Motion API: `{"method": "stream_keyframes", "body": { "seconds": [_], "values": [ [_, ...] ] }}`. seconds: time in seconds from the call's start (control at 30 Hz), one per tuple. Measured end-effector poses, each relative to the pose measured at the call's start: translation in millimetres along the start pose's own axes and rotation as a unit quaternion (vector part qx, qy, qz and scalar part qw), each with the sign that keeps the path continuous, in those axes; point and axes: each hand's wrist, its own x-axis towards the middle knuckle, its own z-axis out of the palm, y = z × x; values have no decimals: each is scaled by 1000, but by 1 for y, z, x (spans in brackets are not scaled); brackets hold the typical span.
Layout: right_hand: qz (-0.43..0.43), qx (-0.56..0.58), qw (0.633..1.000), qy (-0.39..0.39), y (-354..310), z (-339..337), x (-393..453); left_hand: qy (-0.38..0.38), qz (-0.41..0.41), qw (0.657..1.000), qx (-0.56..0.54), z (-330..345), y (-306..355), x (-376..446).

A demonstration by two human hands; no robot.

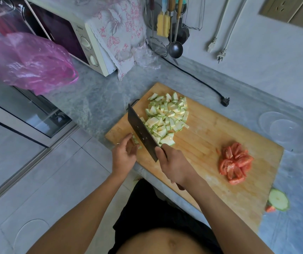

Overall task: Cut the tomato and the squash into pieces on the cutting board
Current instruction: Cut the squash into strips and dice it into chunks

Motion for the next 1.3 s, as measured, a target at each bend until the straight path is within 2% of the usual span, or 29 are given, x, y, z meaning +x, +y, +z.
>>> {"method": "stream_keyframes", "body": {
  "seconds": [0.13,0.33,0.57,0.83,0.97,1.1,1.2,1.3],
  "values": [
    [1,-7,1000,-1,0,-2,-5,-38,-31,999,-22,-1,-3,4],
    [12,-7,1000,-5,1,-3,-9,-131,-23,990,37,-6,-7,24],
    [12,40,999,0,-3,-15,-11,-116,-46,990,69,-7,0,43],
    [25,88,995,31,-8,-39,-5,-182,23,971,154,-6,6,68],
    [32,100,993,45,-1,-45,-4,-180,-6,978,106,-14,6,72],
    [37,114,991,55,6,-45,-4,-147,-109,983,-4,-16,1,69],
    [38,125,990,58,9,-43,-6,-108,-206,966,-111,-15,9,61],
    [42,129,989,58,10,-43,-8,-83,-237,954,-163,-11,20,53]
  ]
}}
